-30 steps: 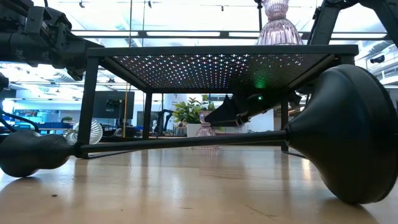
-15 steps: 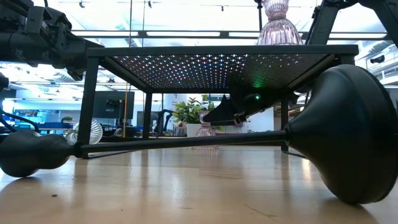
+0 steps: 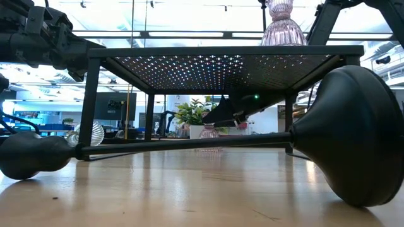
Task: Pick & Place candle stick holders
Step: Put the pink glass candle holder on the shelf
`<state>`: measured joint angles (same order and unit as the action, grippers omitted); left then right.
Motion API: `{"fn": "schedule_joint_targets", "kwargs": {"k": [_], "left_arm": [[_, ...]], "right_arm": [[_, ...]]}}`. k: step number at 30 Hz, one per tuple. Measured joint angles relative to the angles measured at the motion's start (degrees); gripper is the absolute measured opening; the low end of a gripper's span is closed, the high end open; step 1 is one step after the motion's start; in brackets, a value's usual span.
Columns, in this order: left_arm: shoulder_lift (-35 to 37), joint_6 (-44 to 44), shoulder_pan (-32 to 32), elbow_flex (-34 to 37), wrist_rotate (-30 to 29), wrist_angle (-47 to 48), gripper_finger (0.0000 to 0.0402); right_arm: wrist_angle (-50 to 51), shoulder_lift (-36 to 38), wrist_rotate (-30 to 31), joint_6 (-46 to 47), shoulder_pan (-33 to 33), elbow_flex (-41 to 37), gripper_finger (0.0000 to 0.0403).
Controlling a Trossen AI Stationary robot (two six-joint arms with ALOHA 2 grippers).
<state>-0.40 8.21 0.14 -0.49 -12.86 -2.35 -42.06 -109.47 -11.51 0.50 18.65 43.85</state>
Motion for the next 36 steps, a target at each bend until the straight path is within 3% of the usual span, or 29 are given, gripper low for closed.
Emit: {"fn": "schedule_joint_targets", "kwargs": {"k": [6, 15, 36], "left_arm": [[0.0, 0.0, 0.0, 0.0, 0.0, 0.0, 0.0179], [0.0, 0.0, 0.0, 0.0, 0.0, 0.0, 0.0179], [0.0, 0.0, 0.0, 0.0, 0.0, 0.0, 0.0179]], "right_arm": [[0.6, 0.0, 0.1, 0.4, 0.0, 0.5, 0.0255], [1.3, 0.0, 0.6, -0.5, 0.0, 0.6, 0.0111], [1.7, 0.1, 3.1, -0.1, 1.8, 0.7, 0.0111]]}}
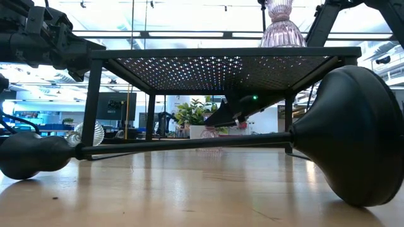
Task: Pick & Place candle stick holders
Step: Put the pink glass candle holder on the shelf
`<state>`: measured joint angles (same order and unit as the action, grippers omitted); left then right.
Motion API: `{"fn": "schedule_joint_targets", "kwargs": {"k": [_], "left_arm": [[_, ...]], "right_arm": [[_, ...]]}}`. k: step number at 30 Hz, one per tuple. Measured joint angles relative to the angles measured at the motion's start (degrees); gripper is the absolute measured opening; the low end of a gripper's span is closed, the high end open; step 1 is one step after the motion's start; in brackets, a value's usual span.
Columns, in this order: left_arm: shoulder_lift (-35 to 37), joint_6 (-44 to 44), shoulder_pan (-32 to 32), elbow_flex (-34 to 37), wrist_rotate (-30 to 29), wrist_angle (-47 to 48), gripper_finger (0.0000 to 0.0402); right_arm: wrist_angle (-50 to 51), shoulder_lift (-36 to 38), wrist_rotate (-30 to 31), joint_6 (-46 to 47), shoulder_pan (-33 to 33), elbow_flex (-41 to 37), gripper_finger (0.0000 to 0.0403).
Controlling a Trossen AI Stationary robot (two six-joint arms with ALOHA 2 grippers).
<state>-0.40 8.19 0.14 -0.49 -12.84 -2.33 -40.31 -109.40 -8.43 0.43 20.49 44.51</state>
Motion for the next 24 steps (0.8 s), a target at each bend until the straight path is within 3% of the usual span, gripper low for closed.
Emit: {"fn": "schedule_joint_targets", "kwargs": {"k": [18, 24], "left_arm": [[0.0, 0.0, 0.0, 0.0, 0.0, 0.0, 0.0179], [0.0, 0.0, 0.0, 0.0, 0.0, 0.0, 0.0179]], "right_arm": [[1.1, 0.7, -0.6, 0.0, 0.5, -0.1, 0.0111], [4.3, 1.0, 3.1, -0.5, 0.7, 0.1, 0.0111]]}}
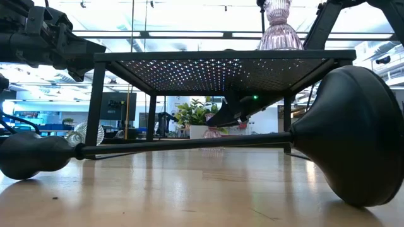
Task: Pick & Place candle stick holders
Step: Put the pink glass candle holder on the shelf
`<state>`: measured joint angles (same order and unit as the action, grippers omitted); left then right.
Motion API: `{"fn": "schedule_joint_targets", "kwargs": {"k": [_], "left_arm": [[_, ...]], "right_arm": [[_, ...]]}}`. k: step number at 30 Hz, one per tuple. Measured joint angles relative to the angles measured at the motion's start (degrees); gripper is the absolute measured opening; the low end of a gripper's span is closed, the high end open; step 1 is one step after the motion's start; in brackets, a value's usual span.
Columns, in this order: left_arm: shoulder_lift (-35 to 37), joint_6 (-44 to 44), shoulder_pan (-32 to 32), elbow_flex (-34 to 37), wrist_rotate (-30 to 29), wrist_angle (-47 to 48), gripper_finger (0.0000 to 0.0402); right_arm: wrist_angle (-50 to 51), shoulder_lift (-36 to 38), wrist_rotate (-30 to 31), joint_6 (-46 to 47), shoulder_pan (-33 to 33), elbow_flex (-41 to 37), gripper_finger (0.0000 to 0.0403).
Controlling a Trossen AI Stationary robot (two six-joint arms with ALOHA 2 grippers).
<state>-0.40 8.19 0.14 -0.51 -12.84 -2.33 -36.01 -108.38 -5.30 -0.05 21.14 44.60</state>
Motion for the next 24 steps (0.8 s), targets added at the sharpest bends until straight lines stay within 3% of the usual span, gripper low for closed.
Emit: {"fn": "schedule_joint_targets", "kwargs": {"k": [6, 10, 17, 24], "left_arm": [[0.0, 0.1, 0.0, 0.0, 0.0, 0.0, 0.0179], [0.0, 0.1, 0.0, 0.0, 0.0, 0.0, 0.0179], [0.0, 0.1, 0.0, 0.0, 0.0, 0.0, 0.0179], [0.0, 0.1, 0.0, 0.0, 0.0, 0.0, 0.0179]], "right_arm": [[-0.1, -0.1, -1.0, 0.0, 0.6, 0.0, 0.0111], [2.3, 0.1, 3.2, -0.3, 0.0, 0.1, 0.0111], [2.9, -0.1, 0.4, -0.5, 0.3, 0.0, 0.0111], [4.3, -0.7, 3.4, -0.2, 0.9, 0.0, 0.0111]]}}
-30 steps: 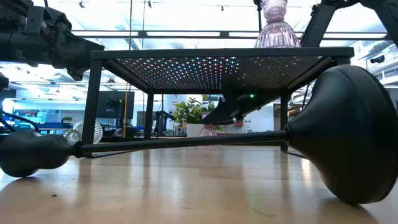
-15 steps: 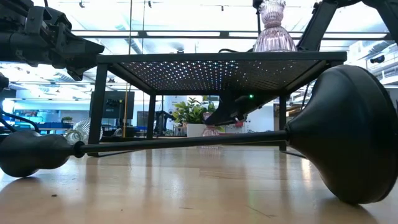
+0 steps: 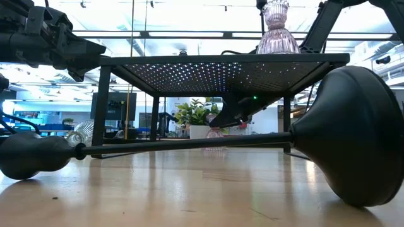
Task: Pick & Place candle stick holders
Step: Put the pink glass candle holder on the shelf
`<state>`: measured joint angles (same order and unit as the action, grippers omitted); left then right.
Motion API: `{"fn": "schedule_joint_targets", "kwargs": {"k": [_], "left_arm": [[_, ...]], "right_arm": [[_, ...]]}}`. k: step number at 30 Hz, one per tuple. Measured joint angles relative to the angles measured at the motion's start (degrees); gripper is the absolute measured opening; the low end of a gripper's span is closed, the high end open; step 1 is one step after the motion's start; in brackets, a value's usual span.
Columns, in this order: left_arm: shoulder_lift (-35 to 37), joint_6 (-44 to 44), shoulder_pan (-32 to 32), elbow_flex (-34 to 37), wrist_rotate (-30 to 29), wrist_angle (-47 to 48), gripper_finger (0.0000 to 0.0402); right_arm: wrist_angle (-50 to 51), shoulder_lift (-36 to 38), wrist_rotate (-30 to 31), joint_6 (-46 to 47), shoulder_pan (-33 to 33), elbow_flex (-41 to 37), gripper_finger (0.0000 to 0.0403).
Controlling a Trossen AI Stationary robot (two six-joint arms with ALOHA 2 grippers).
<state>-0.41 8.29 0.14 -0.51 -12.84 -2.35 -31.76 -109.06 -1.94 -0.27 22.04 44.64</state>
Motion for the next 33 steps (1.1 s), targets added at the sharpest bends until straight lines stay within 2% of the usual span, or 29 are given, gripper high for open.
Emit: {"fn": "schedule_joint_targets", "kwargs": {"k": [5, 9, 19, 23, 33], "left_arm": [[0.0, -0.1, 0.0, 0.0, 0.0, 0.0, 0.0179], [0.0, -0.1, 0.0, 0.0, 0.0, 0.0, 0.0179], [0.0, -0.1, 0.0, 0.0, 0.0, 0.0, 0.0179], [0.0, -0.1, 0.0, 0.0, 0.0, 0.0, 0.0179], [0.0, -0.1, 0.0, 0.0, 0.0, 0.0, 0.0179]], "right_arm": [[-1.8, -1.0, -3.9, 1.0, 0.8, -0.1, 0.011], [-2.3, -1.7, -1.0, 0.4, 0.4, -0.2, 0.0092], [-2.1, -1.7, 0.3, 0.7, 0.7, -0.3, 0.0092], [-1.9, -1.7, 3.5, 1.3, 0.7, -0.3, 0.0092], [-1.9, -1.6, 7.0, 2.9, 2.0, -0.4, 0.0092]]}}
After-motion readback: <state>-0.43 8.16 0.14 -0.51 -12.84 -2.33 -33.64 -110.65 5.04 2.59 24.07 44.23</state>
